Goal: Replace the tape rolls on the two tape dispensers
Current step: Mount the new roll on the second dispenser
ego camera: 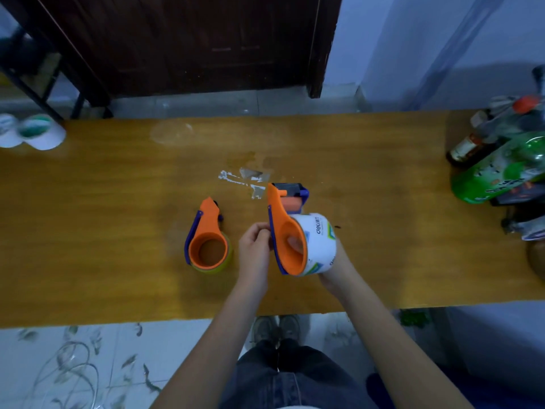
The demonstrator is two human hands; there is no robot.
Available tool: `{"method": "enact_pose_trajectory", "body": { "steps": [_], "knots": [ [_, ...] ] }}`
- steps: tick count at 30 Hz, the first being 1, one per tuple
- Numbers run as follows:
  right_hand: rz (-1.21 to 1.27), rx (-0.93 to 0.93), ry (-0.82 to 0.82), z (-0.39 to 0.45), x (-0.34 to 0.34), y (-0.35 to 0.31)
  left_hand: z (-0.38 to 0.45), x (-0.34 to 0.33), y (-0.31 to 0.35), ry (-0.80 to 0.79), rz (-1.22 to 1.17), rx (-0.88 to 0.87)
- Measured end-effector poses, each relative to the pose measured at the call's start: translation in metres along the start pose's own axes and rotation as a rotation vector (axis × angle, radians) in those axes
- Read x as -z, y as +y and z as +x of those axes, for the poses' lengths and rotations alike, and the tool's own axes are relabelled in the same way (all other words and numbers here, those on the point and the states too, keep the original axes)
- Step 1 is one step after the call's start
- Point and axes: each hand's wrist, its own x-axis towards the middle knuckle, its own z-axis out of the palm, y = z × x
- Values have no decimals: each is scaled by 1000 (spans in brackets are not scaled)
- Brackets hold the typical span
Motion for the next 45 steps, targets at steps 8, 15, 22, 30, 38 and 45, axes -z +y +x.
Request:
{"method": "enact_pose_trajectory", "body": {
  "steps": [8, 15, 22, 30, 38, 45],
  "knots": [
    [-118, 46, 94, 6, -6, 8, -28, -5, -7, 9, -265, 80],
    [-217, -75, -6, 2, 1, 5, -24, 12, -5, 100, -162, 28],
    [-501, 0, -77, -12, 8, -11, -10, 33, -11, 154, 328, -396],
    [-893, 107, 94, 14, -12, 35, 2, 36, -29, 185, 607, -564],
    [-1097, 169, 199, 27, -24, 50, 9, 34, -39, 261, 649, -540],
    [-1134, 115, 272, 52, -32, 64, 28, 38, -44, 243, 909, -469]
  ]
}}
